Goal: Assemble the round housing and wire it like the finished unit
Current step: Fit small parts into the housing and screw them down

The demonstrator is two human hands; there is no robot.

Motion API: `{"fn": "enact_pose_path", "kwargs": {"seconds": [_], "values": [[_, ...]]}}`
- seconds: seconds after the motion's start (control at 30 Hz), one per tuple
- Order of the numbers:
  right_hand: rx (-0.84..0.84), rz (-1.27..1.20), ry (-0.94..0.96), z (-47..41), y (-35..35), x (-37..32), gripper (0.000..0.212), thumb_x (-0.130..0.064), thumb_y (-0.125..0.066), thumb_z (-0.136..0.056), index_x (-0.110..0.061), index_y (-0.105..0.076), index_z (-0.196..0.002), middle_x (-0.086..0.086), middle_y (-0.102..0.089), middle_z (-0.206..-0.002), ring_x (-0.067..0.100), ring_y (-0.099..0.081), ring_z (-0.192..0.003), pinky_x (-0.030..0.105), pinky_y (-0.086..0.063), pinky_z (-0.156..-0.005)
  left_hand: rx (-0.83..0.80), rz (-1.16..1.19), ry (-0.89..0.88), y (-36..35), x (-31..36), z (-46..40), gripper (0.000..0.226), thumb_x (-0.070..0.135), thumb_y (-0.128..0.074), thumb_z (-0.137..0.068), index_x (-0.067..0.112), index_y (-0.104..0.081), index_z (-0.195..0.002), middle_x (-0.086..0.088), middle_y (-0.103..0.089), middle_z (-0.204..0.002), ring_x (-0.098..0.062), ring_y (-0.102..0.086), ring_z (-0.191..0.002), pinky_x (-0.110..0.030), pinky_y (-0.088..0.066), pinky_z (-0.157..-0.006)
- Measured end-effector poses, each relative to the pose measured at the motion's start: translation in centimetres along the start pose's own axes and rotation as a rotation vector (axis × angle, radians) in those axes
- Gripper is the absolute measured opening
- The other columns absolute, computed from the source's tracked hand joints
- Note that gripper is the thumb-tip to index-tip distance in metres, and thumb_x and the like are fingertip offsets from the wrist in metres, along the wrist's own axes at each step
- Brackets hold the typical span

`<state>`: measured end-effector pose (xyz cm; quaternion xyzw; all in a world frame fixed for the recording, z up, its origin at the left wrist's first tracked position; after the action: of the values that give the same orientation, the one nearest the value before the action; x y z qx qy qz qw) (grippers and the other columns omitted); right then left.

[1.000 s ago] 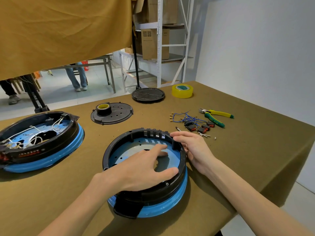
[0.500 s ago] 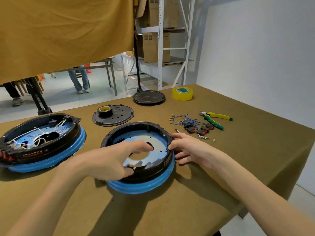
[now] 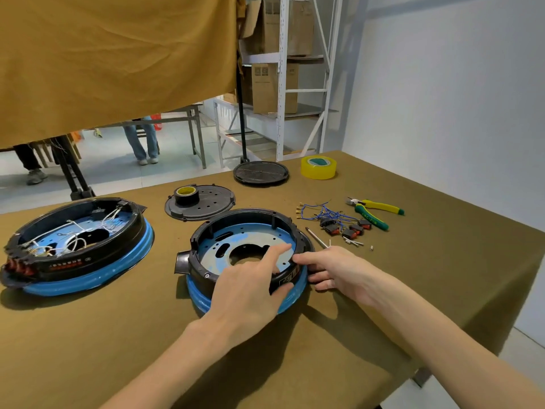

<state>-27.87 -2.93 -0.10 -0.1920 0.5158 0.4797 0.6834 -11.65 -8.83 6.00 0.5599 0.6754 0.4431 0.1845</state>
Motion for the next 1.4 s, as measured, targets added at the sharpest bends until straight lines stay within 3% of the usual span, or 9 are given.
{"fn": "enact_pose_path", "kwargs": {"seconds": [0.2, 0.47, 0.6, 0.73, 0.9, 1.07, 1.13, 1.23, 1.4], "values": [[-0.077, -0.061, -0.023, 0.9, -0.9, -0.7, 0.082, -0.043, -0.085, -0.078, -0.013, -0.045, -0.144, 0.015, -0.06, -0.137, 0.028, -0.071, -0.108, 0.041, -0.061, -0.089, -0.017, 0.121, -0.014, 1.9, -0.5, -0.2, 0.056, 0.046, -0.072, -0.09, 0.05, -0.042, -0.137, 0.021, -0.071, -0.087, 0.0, -0.068, -0.083, -0.025, -0.06, -0.073], [-0.195, -0.513, -0.115, 1.7, -2.1, 0.0, 0.059, -0.022, -0.084, -0.079, -0.015, -0.054, -0.13, 0.025, -0.057, -0.132, 0.043, -0.069, -0.11, 0.053, -0.062, -0.077, -0.01, -0.036, -0.119, 3.0, 0.7, -0.3, 0.043, 0.046, -0.068, -0.089, 0.036, -0.058, -0.13, 0.017, -0.06, -0.118, -0.003, -0.061, -0.099, -0.019, -0.055, -0.082], [-0.201, -0.533, -0.112, 2.0, -2.2, -0.4, 0.057, -0.022, -0.085, -0.077, -0.014, -0.057, -0.126, 0.024, -0.059, -0.129, 0.042, -0.067, -0.112, 0.051, -0.062, -0.074, -0.002, -0.25, -0.156, 2.3, 2.6, 0.1, 0.078, 0.067, -0.072, -0.072, 0.023, -0.051, -0.133, 0.005, -0.061, -0.124, -0.016, -0.06, -0.11, -0.035, -0.051, -0.097], [-0.247, -0.627, -0.096, 2.7, -2.4, -1.5, 0.063, -0.013, -0.08, -0.08, -0.015, -0.052, -0.135, 0.029, -0.06, -0.132, 0.045, -0.069, -0.109, 0.052, -0.062, -0.075, 0.065, -0.392, -0.095, 2.8, 2.8, -0.2, 0.098, 0.039, -0.1, -0.046, 0.013, -0.052, -0.128, -0.007, -0.067, -0.118, -0.028, -0.066, -0.109, -0.047, -0.053, -0.098], [-0.266, -0.46, 0.121, 3.3, -1.3, -4.4, 0.046, -0.033, -0.07, -0.092, -0.007, -0.061, -0.129, 0.021, -0.074, -0.114, 0.032, -0.074, -0.106, 0.045, -0.06, -0.088, 0.197, -0.211, -0.063, 6.2, 1.9, -1.1, 0.088, 0.026, -0.092, -0.051, 0.01, -0.052, -0.128, -0.005, -0.058, -0.117, -0.022, -0.056, -0.102, -0.035, -0.049, -0.094], [0.259, -0.023, 0.49, 3.2, 3.1, -6.9, 0.026, -0.044, -0.061, -0.099, -0.022, -0.07, -0.11, -0.004, -0.075, -0.1, 0.018, -0.07, -0.102, 0.03, -0.051, -0.092, 0.308, -0.056, 0.075, 10.8, -0.5, -3.0, 0.081, 0.021, -0.091, -0.058, 0.012, -0.052, -0.129, -0.002, -0.056, -0.115, -0.015, -0.052, -0.1, -0.036, -0.051, -0.088], [0.317, 0.147, 0.594, 3.3, 2.7, -7.2, 0.04, -0.049, -0.069, -0.092, -0.032, -0.057, -0.126, -0.015, -0.063, -0.119, 0.005, -0.059, -0.113, 0.017, -0.043, -0.088, 0.335, 0.083, 0.162, 12.6, -1.9, -3.9, 0.072, 0.02, -0.087, -0.064, 0.018, -0.053, -0.127, 0.004, -0.057, -0.113, -0.011, -0.054, -0.097, -0.032, -0.052, -0.085], [0.165, 0.101, 0.579, 1.9, 0.6, -6.7, 0.066, -0.057, -0.07, -0.086, -0.035, -0.042, -0.141, -0.02, -0.054, -0.131, 0.001, -0.054, -0.121, 0.023, -0.046, -0.098, 0.314, 0.466, 0.439, 13.8, -5.4, -4.9, 0.053, 0.029, -0.067, -0.065, 0.026, -0.059, -0.117, 0.009, -0.066, -0.106, -0.011, -0.065, -0.094, -0.032, -0.057, -0.078], [0.282, 0.068, 0.663, 1.2, 2.1, -6.8, 0.01, -0.024, -0.056, -0.105, -0.03, -0.06, -0.112, -0.021, -0.069, -0.096, -0.003, -0.066, -0.089, 0.016, -0.05, -0.068, 0.069, 0.927, 0.842, 9.1, -9.3, -3.2, 0.015, 0.012, -0.062, -0.086, 0.013, -0.074, -0.095, -0.013, -0.078, -0.09, -0.028, -0.073, -0.069, -0.038, -0.056, -0.06]]}}
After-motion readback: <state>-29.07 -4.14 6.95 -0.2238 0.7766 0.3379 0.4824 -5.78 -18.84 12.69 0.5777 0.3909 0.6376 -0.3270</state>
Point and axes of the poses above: each hand's wrist, its own z-axis away from the middle knuckle, its own y-axis out of the back of the hand, x = y × z, the point moved 9 cm from there along -z, towards the middle knuckle
